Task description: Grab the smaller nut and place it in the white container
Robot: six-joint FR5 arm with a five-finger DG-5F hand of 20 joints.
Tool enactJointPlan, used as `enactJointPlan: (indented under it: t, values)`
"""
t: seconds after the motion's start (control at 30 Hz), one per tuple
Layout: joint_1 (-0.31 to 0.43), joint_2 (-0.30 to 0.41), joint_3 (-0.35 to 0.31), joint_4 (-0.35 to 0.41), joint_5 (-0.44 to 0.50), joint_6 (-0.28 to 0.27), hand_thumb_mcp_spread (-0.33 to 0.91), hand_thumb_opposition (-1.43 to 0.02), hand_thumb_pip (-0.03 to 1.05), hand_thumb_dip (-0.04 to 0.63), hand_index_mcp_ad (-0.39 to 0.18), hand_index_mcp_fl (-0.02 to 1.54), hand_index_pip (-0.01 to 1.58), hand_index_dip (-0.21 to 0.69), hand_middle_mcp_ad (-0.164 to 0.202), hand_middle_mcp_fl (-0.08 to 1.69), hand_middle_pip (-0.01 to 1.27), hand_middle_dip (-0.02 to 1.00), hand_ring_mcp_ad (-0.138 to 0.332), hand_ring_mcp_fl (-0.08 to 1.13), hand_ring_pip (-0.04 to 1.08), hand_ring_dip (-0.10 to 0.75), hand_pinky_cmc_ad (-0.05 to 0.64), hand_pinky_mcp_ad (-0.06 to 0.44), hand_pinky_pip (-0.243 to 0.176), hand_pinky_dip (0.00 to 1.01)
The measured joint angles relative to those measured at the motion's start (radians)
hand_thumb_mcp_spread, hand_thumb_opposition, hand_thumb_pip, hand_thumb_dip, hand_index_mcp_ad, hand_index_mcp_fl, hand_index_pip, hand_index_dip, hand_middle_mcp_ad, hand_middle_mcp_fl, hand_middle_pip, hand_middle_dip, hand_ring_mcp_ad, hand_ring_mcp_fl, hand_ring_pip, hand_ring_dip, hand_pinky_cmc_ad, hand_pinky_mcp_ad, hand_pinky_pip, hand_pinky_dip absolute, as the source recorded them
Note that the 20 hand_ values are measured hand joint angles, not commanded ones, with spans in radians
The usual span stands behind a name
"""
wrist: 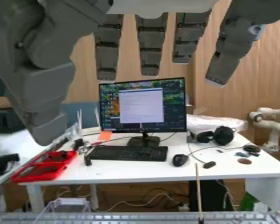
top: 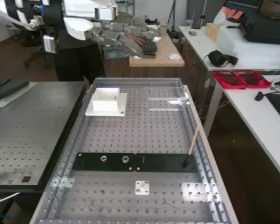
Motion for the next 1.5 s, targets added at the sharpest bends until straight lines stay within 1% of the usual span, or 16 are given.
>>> enactJointPlan:
  t: [0.27, 0.53, 0.67, 0.77, 0.8, 0.87, 0.93, 1.03, 1.07, 1.13, 1.2, 1.23, 1.27, 1.37, 1.5]
  values:
    - [0.009, -0.003, 0.002, -0.016, 0.012, 0.003, 0.33, -0.74, 0.54, 0.190, -0.187, 0.12, 0.43, 0.061, 0.068, 0.12, 0.14, 0.22, 0.127, 0.00, 0.10, 0.073, 0.396, 0.309, -0.079, 0.54]
    - [0.010, 0.004, -0.007, -0.010, 0.019, -0.002, 0.33, -0.74, 0.54, 0.188, -0.188, 0.12, 0.43, 0.061, 0.072, 0.12, 0.14, 0.22, 0.127, 0.00, 0.10, 0.073, 0.396, 0.305, -0.079, 0.54]
    - [0.009, 0.009, -0.011, -0.009, 0.021, 0.002, 0.33, -0.74, 0.54, 0.188, -0.188, 0.12, 0.34, 0.061, 0.072, 0.12, 0.14, 0.22, 0.126, 0.00, 0.10, 0.073, 0.396, 0.305, -0.079, 0.54]
    - [0.008, 0.013, -0.015, -0.010, 0.023, 0.002, 0.33, -0.74, 0.54, 0.188, -0.187, 0.12, 0.30, 0.065, 0.072, 0.13, 0.14, 0.22, 0.126, 0.00, 0.10, 0.073, 0.393, 0.307, -0.075, 0.54]
    - [0.008, 0.014, -0.015, -0.010, 0.024, 0.004, 0.33, -0.74, 0.54, 0.188, -0.187, 0.12, 0.29, 0.079, 0.072, 0.12, 0.14, 0.22, 0.126, 0.00, 0.10, 0.073, 0.398, 0.312, -0.079, 0.54]
    - [0.009, 0.018, -0.019, -0.011, 0.027, 0.006, 0.32, -0.75, 0.54, 0.188, -0.171, 0.12, 0.25, 0.079, 0.072, 0.12, 0.14, 0.22, 0.127, 0.00, 0.10, 0.073, 0.394, 0.312, -0.079, 0.54]
    - [0.010, 0.020, -0.021, -0.010, 0.030, 0.003, 0.32, -0.73, 0.54, 0.188, -0.169, 0.12, 0.22, 0.075, 0.072, 0.13, 0.14, 0.22, 0.129, 0.00, 0.10, 0.073, 0.415, 0.316, -0.079, 0.54]
    - [0.014, 0.030, -0.030, -0.001, 0.042, 0.008, 0.32, -0.73, 0.54, 0.190, -0.169, 0.12, 0.19, 0.093, 0.072, 0.12, 0.14, 0.22, 0.136, 0.00, 0.10, 0.073, 0.417, 0.312, -0.079, 0.54]
    - [0.015, 0.033, -0.034, 0.006, 0.049, 0.011, 0.30, -0.73, 0.53, 0.176, -0.169, 0.12, 0.18, 0.094, 0.072, 0.12, 0.14, 0.22, 0.136, 0.00, 0.10, 0.072, 0.415, 0.309, -0.089, 0.53]
    - [0.015, 0.039, -0.043, 0.016, 0.059, 0.015, 0.30, -0.73, 0.52, 0.173, -0.169, 0.12, 0.16, 0.094, 0.072, 0.12, 0.14, 0.22, 0.136, 0.00, 0.10, 0.072, 0.412, 0.325, -0.093, 0.53]
    - [0.014, 0.046, -0.052, 0.027, 0.068, 0.020, 0.30, -0.73, 0.52, 0.176, -0.164, 0.12, 0.15, 0.087, 0.072, 0.12, 0.14, 0.22, 0.136, 0.00, 0.10, 0.072, 0.428, 0.328, -0.089, 0.53]
    - [0.013, 0.051, -0.060, 0.035, 0.074, 0.023, 0.30, -0.73, 0.52, 0.176, -0.157, 0.12, 0.15, 0.087, 0.068, 0.13, 0.14, 0.22, 0.136, 0.00, 0.10, 0.072, 0.428, 0.328, -0.089, 0.54]
    - [0.012, 0.056, -0.067, 0.042, 0.080, 0.025, 0.30, -0.73, 0.52, 0.176, -0.154, 0.12, 0.15, 0.108, 0.072, 0.13, 0.14, 0.22, 0.136, 0.00, 0.10, 0.072, 0.428, 0.328, -0.089, 0.54]
    - [0.009, 0.070, -0.086, 0.061, 0.094, 0.029, 0.30, -0.73, 0.51, 0.173, -0.154, 0.12, 0.14, 0.110, 0.072, 0.13, 0.14, 0.22, 0.138, 0.00, 0.10, 0.072, 0.428, 0.328, -0.089, 0.54]
    - [0.006, 0.077, -0.094, 0.068, 0.096, 0.030, 0.30, -0.73, 0.51, 0.173, -0.154, 0.12, 0.14, 0.110, 0.068, 0.12, 0.14, 0.22, 0.138, 0.00, 0.10, 0.072, 0.424, 0.330, -0.089, 0.53]
